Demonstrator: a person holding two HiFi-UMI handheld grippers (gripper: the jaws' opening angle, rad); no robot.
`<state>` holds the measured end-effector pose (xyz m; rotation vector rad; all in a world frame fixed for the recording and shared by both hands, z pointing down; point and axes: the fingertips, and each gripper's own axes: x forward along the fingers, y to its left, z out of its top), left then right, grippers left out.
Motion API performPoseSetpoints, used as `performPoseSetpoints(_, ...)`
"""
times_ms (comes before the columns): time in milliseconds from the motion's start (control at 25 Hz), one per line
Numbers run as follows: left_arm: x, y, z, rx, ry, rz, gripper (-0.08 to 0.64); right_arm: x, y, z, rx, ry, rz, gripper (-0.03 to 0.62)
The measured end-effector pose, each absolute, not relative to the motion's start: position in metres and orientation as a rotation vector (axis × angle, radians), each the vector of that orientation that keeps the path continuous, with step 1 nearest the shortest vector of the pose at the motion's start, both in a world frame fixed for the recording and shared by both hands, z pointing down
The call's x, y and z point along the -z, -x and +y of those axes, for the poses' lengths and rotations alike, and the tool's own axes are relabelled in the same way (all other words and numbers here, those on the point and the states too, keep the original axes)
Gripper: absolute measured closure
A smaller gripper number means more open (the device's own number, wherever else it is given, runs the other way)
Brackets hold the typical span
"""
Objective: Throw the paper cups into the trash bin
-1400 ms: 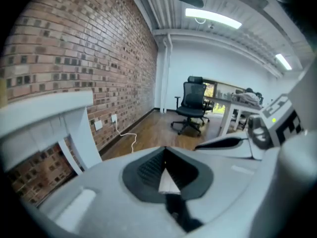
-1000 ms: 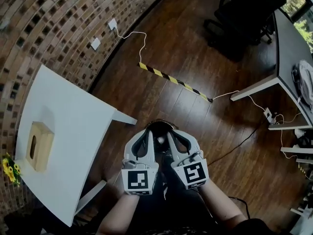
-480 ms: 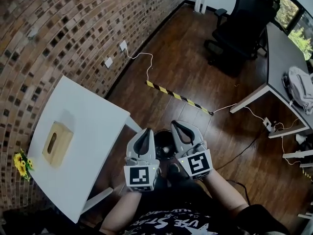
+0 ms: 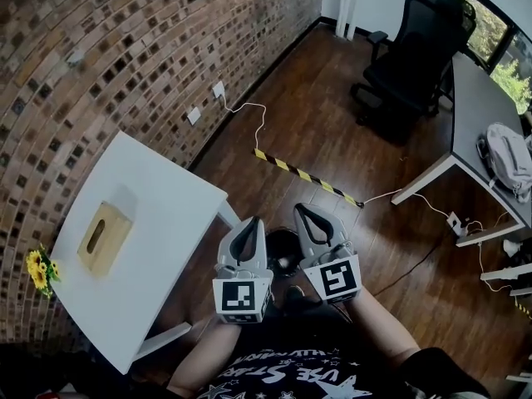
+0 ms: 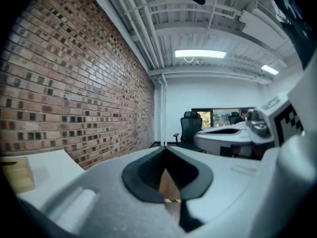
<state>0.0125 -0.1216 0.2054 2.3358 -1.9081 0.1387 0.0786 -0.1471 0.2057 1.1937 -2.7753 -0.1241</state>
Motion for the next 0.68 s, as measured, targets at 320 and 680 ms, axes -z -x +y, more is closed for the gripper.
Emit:
performPoseSetpoints(320, -0.213, -0.024, -0.190, -0.172, -2.358, -1.853, 0.555, -0.210, -0.092, -0.213, 0.077, -1.234, -2.748, 0.584)
performPoseSetpoints(680, -0.182, -0.032, -0.199, -0.150, -2.361, -1.845, 0.555, -0.190, -0.102, -0.217, 0.057, -1.238, -2.728, 0.584)
